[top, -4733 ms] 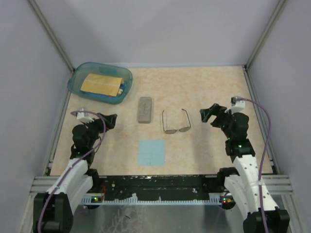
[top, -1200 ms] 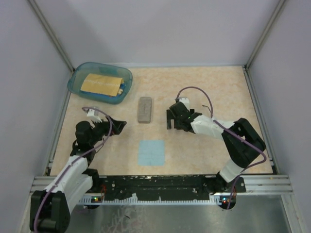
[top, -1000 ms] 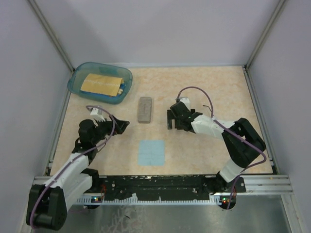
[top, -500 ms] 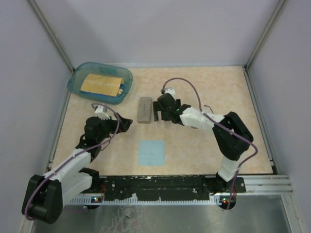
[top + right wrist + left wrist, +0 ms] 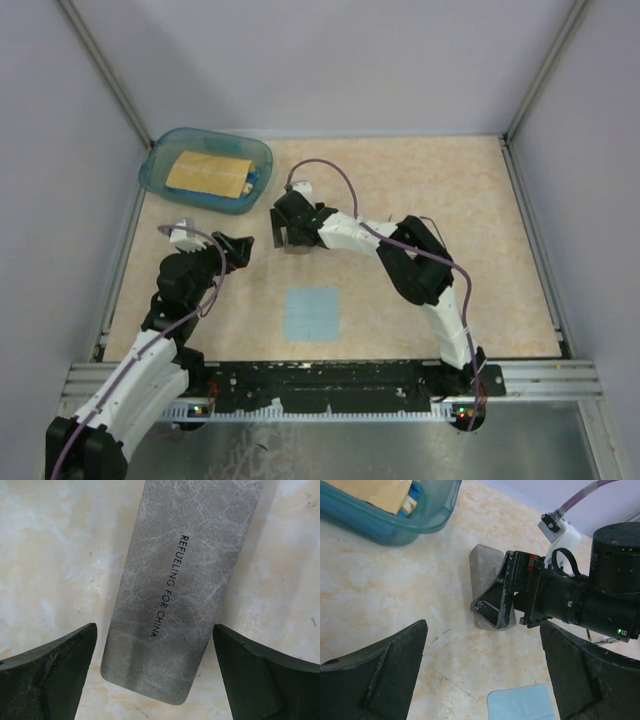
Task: Organize the sunglasses
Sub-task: Pick up the sunglasses case from the center of the board.
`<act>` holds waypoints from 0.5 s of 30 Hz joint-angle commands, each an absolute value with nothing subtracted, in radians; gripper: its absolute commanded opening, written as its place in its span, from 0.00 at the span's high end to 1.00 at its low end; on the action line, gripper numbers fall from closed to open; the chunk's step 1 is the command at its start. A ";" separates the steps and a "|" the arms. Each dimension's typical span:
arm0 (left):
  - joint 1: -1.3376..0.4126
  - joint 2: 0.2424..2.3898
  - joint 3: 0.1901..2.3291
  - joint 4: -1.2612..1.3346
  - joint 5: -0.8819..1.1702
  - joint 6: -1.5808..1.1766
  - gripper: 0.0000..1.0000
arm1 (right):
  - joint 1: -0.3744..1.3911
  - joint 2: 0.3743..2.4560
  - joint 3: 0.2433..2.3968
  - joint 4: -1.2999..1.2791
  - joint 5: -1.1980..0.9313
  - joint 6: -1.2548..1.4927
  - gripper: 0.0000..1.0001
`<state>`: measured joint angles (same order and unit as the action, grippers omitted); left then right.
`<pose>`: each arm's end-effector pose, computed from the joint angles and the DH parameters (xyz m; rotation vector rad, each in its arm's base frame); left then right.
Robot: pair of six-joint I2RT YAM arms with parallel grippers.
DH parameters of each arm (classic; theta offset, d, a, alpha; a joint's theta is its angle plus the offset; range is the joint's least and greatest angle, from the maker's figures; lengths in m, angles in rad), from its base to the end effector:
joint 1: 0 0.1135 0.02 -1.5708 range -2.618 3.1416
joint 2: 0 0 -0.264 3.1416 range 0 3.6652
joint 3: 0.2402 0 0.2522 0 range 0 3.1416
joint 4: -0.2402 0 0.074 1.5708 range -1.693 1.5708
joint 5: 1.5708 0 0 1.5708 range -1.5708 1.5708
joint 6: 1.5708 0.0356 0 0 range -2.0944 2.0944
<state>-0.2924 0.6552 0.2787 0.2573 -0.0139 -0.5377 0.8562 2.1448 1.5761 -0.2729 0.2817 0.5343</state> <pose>0.1623 -0.0483 0.2271 -0.2219 1.7129 -0.6071 0.3182 0.3517 0.1731 -0.2554 2.3800 0.3241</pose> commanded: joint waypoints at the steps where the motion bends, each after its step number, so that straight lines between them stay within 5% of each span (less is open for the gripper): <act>1: -0.294 0.640 0.291 0.204 -0.048 -0.531 0.00 | 0.875 2.192 1.676 -0.338 0.344 0.567 0.01; 15: -0.295 0.725 0.293 0.258 0.027 -0.517 0.00 | 0.869 2.087 1.517 -0.356 0.427 0.530 0.01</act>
<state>-0.2924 0.6945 0.2787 0.2253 -0.0120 -0.5339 0.8753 2.1712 1.5887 -0.3412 0.3862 0.5446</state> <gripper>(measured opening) 0.998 0.993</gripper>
